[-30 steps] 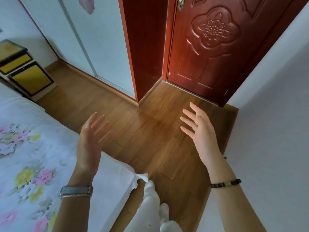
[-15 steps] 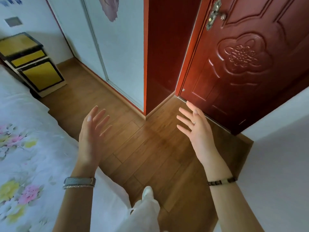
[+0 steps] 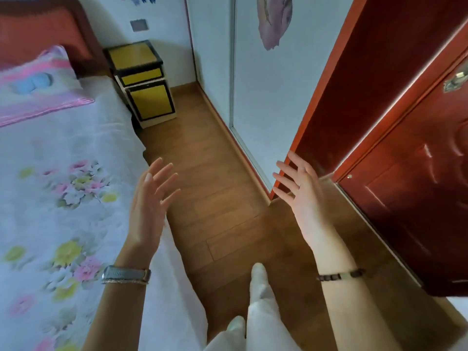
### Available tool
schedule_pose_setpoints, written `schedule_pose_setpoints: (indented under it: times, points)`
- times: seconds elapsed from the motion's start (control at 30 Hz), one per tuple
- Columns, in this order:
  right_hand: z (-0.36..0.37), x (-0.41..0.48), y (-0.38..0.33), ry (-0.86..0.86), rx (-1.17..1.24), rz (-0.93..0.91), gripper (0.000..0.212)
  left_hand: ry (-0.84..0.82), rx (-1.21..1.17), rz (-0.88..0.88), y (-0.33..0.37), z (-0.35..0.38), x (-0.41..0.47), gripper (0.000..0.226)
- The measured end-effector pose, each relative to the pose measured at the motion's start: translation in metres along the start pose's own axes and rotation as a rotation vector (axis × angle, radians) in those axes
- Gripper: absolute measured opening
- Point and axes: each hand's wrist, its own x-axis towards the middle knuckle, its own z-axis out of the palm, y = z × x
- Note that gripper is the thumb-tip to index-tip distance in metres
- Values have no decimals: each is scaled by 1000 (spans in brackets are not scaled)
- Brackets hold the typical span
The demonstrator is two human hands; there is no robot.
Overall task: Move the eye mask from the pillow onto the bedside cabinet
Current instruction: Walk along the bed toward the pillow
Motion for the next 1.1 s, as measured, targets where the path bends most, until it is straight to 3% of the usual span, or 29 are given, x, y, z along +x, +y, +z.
schedule_pose_setpoints:
  times: [0.17,0.5,0.7,1.1]
  points:
    - [22,77,3,-135,61,36,42,142,-14,9,-2,0,44,51]
    - [68,254,-25,-405,-36,7,30,361,8,82,2,30,157,43]
    - [104,318,-39,-533,-38,3,38,504,-35,105,13,20,201,45]
    - [206,439,-35,-646,-100,1,51,682,-98,158,28,-41,311,50]
